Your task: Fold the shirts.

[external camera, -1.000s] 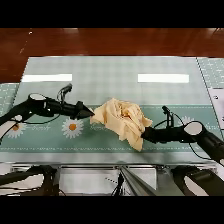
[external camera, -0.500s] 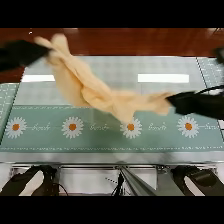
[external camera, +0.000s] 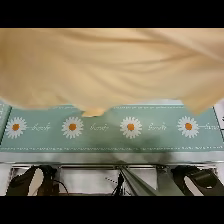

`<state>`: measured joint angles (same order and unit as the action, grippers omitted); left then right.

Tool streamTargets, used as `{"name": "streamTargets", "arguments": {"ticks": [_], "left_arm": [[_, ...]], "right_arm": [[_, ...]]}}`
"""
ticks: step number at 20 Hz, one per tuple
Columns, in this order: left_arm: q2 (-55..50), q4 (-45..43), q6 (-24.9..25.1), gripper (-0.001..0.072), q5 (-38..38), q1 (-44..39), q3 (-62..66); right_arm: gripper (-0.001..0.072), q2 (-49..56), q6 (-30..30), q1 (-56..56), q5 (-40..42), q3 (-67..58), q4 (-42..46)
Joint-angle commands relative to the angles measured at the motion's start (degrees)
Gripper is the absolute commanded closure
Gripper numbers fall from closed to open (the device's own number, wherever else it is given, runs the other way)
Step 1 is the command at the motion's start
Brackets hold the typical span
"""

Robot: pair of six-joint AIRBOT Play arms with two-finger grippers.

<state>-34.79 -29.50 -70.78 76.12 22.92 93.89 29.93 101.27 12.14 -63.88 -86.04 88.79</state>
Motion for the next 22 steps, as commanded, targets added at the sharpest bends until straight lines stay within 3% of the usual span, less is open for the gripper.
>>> {"name": "streamTargets", "arguments": {"ticks": [1,4,7,9,15,18,22], "left_arm": [[2.0,-6.4,-5.8,0.0687,8.2,0.5,7.4],[2.0,-11.3,-9.2,0.0688,13.6,0.5,14.3],[1.3,-19.2,-9.5,0.0689,10.0,0.5,20.0],[-0.6,-22.1,-9.5,0.0689,4.7,0.5,22.0],[-4.0,-15.3,-8.5,0.0690,-3.6,0.5,25.0],[-4.0,-15.5,-8.2,0.0690,2.5,0.5,26.3],[-6.5,-18.1,-9.0,0.0690,14.5,1.4,25.1]], "right_arm": [[0.0686,-0.2,1.1,0.0,-1.3,-7.6,1.6],[0.0686,-0.2,2.2,0.0,-9.8,-12.1,1.6],[0.0686,-0.2,3.6,0.0,-16.8,-14.3,1.6],[0.0686,-0.1,4.5,0.0,-15.8,-14.5,1.6],[0.0686,0.6,6.2,0.0,-10.7,-14.8,-0.3],[0.0686,0.7,7.3,0.0,-16.6,-14.8,2.1],[0.0686,4.7,4.7,0.0,-35.0,-14.8,10.1]]}}
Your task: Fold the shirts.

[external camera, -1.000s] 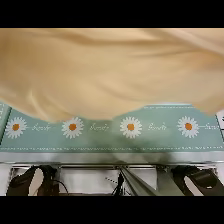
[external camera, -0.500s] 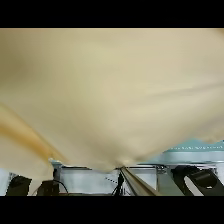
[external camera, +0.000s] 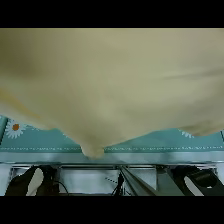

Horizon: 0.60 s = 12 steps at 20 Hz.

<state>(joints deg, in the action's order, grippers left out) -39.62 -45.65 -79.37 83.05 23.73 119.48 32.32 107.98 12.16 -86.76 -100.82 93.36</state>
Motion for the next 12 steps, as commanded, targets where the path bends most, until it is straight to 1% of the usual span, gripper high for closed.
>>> {"name": "streamTargets", "arguments": {"ticks": [1,2,4,6,7,9,12], "left_arm": [[-2.9,-1.9,-0.5,0.0689,8.6,1.1,-1.9],[-4.4,-1.7,-0.5,0.0689,8.7,1.0,-3.7],[-8.6,0.2,-0.4,0.0689,8.2,0.9,-7.3],[-14.5,5.7,0.8,0.0689,7.0,0.6,-9.5],[-17.4,7.1,1.0,0.0689,5.6,-0.6,-10.0],[-23.6,7.1,3.0,0.0689,2.6,-5.4,-10.1],[-32.7,4.4,3.9,0.0689,-3.2,-13.4,-10.1]], "right_arm": [[0.0686,4.7,-5.4,0.0,-16.7,0.0,7.8],[0.0686,7.5,-8.9,0.0,-19.7,0.0,9.6],[0.0686,13.7,-13.9,0.0,-18.3,0.3,10.6],[0.0688,21.3,-17.3,0.0,-16.1,0.3,11.7],[0.0688,25.2,-18.6,0.0,-13.9,0.3,11.6],[0.0688,31.9,-19.1,0.0,-8.4,0.3,11.5],[0.0688,40.5,-19.1,0.0,1.0,0.3,9.9]]}}
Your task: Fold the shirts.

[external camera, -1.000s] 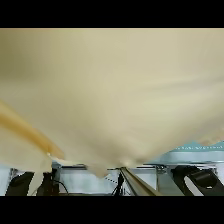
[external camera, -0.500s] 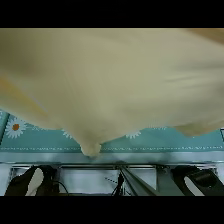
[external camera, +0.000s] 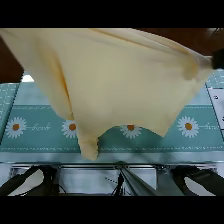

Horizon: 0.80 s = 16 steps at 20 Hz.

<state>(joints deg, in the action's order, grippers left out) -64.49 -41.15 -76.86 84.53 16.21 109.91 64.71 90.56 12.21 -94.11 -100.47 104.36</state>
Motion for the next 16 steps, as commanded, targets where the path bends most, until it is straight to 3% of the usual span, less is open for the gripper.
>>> {"name": "streamTargets", "arguments": {"ticks": [1,6,10,16], "left_arm": [[-10.6,-2.2,1.4,0.0689,-6.9,-8.4,-0.5],[-24.0,-11.8,3.3,0.0688,-14.0,-19.9,-0.5],[-33.3,-17.8,3.1,0.0688,-16.0,-25.2,-0.5],[-40.7,-17.8,1.7,0.0686,-15.3,-28.7,-0.5]], "right_arm": [[0.0688,10.6,-1.6,0.0,12.0,0.0,-1.6],[0.0688,19.6,1.3,-7.1,23.8,0.0,-12.2],[0.0687,25.5,0.2,-17.2,22.7,0.0,-24.3],[0.0685,32.6,-4.4,-20.6,16.4,0.0,-27.6]]}}
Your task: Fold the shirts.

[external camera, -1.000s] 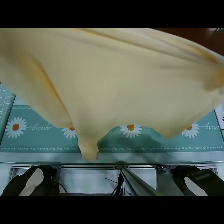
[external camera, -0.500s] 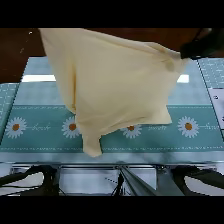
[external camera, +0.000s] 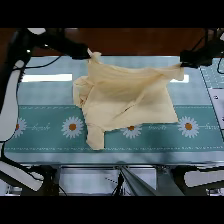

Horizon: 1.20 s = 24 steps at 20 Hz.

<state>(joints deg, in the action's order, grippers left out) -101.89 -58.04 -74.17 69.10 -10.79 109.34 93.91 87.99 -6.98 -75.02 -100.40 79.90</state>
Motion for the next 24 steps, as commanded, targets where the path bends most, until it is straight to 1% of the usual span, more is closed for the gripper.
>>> {"name": "streamTargets", "arguments": {"ticks": [1,2,3,4,5,6,7,8,10,11,12,13,15,17,18,19,20,22,24], "left_arm": [[-3.7,-0.9,-1.1,0.0686,1.4,-1.7,0.0],[-3.7,-1.1,-1.1,0.0683,2.9,-1.5,0.0],[-3.5,-1.1,-1.1,0.0642,4.7,-0.8,0.2],[-3.1,-1.2,-1.3,0.0491,7.0,0.4,0.7],[-2.6,-2.2,-3.4,0.0319,9.6,2.2,1.4],[-1.9,-3.9,-5.9,0.0175,12.8,4.2,2.1],[-0.9,-5.7,-8.1,0.0126,16.6,6.6,2.3],[-0.1,-7.2,-9.2,0.0125,20.5,8.8,2.3],[1.3,-7.7,-10.1,0.0124,27.6,12.6,1.2],[2.5,-7.5,-10.1,0.0124,29.1,13.6,-1.4],[4.1,-7.3,-10.0,0.0123,29.0,14.1,-5.3],[6.0,-7.3,-9.7,0.0117,28.1,14.0,-10.4],[11.1,-4.7,-7.8,0.0109,23.3,13.4,-24.7],[16.2,1.1,-4.7,0.0108,16.8,13.1,-39.0],[18.0,4.5,-3.0,0.0103,13.8,13.0,-45.0],[19.2,7.4,-1.6,0.0033,11.4,13.0,-49.8],[19.5,10.6,-0.7,-0.0010,9.2,12.9,-53.8],[18.5,15.4,1.6,-0.0010,6.7,11.8,-58.4],[17.1,15.8,1.7,-0.0009,4.7,9.2,-60.1]], "right_arm": [[0.0682,4.5,-1.8,-1.4,-3.2,-0.1,-3.8],[0.0673,5.2,-1.8,-1.4,-3.3,-0.1,-5.3],[0.0576,5.3,-2.1,-1.4,-3.1,-0.1,-6.0],[0.0446,5.0,-4.0,-1.6,-3.3,-0.1,-5.9],[0.0361,4.1,-6.7,-1.9,-4.2,-0.1,-5.6],[0.0324,2.8,-8.9,-2.4,-5.7,-0.1,-4.5],[0.0323,1.4,-9.9,-3.1,-7.3,-0.1,-2.4],[0.0322,0.0,-8.8,-4.9,-7.7,-0.1,-1.1],[0.0245,-1.9,-8.7,-9.4,-10.2,0.5,0.1],[0.0243,-2.6,-8.5,-12.1,-11.0,2.1,-1.2],[0.0220,-3.5,-8.6,-15.1,-11.8,4.9,-3.6],[0.0199,-4.5,-9.4,-17.8,-11.9,8.5,-6.7],[0.0168,-6.7,-12.3,-22.4,-11.3,17.2,-12.9],[0.0169,-8.7,-14.8,-25.1,-8.7,24.9,-17.3],[0.0169,-9.2,-15.8,-25.5,-8.0,27.7,-17.8],[0.0169,-9.2,-16.5,-25.4,-7.9,29.4,-17.9],[0.0169,-9.2,-16.9,-25.4,-7.4,30.9,-18.3],[0.0169,-9.2,-17.5,-25.4,-6.7,32.3,-20.1],[0.0170,-9.2,-17.9,-25.4,-6.5,32.4,-21.0]]}}
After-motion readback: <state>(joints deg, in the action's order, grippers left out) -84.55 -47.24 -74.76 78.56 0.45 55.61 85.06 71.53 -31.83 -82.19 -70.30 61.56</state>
